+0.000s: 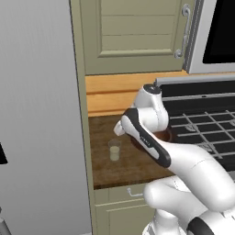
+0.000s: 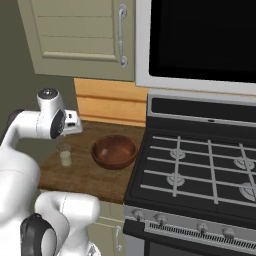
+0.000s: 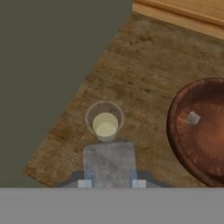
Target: Grab a lemon wedge from the fridge and one ice cube from the ice bowl, and put them in the glass of lemonade.
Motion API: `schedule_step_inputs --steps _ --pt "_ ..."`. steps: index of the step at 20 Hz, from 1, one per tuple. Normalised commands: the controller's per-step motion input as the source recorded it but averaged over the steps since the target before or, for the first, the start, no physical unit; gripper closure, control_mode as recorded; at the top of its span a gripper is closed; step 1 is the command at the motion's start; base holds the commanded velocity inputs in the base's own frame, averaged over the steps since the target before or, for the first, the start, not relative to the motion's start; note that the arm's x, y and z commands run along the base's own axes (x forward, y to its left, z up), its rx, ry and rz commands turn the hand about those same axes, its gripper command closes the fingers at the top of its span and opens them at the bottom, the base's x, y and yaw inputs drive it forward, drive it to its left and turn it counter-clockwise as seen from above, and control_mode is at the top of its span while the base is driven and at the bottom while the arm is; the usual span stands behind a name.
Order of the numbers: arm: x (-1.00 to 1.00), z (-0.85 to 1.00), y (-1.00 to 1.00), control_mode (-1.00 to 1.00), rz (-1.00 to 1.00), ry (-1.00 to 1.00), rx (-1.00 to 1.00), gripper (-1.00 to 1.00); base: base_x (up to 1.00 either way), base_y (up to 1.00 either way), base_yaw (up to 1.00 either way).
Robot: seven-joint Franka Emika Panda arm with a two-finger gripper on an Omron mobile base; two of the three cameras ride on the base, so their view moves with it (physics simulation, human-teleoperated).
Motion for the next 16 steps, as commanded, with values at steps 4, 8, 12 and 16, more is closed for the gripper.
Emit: schedule_step_inputs --steps 4,8,12,16 --pt "0.05 -0.38 0.28 -1.0 0.02 0.03 0.0 1.0 0.0 0.0 0.0" --pt "0.0 -0.16 0.15 -1.0 0.01 0.02 0.0 1.0 0.0 0.0 0.0" --pt "0.0 -0.03 0.05 -1.0 0.0 0.0 0.0 1.0 0.0 0.0 0.0" --pt "0.03 -0.02 0.0 -1.0 0.0 0.0 0.0 1.0 0.0 0.0 0.0"
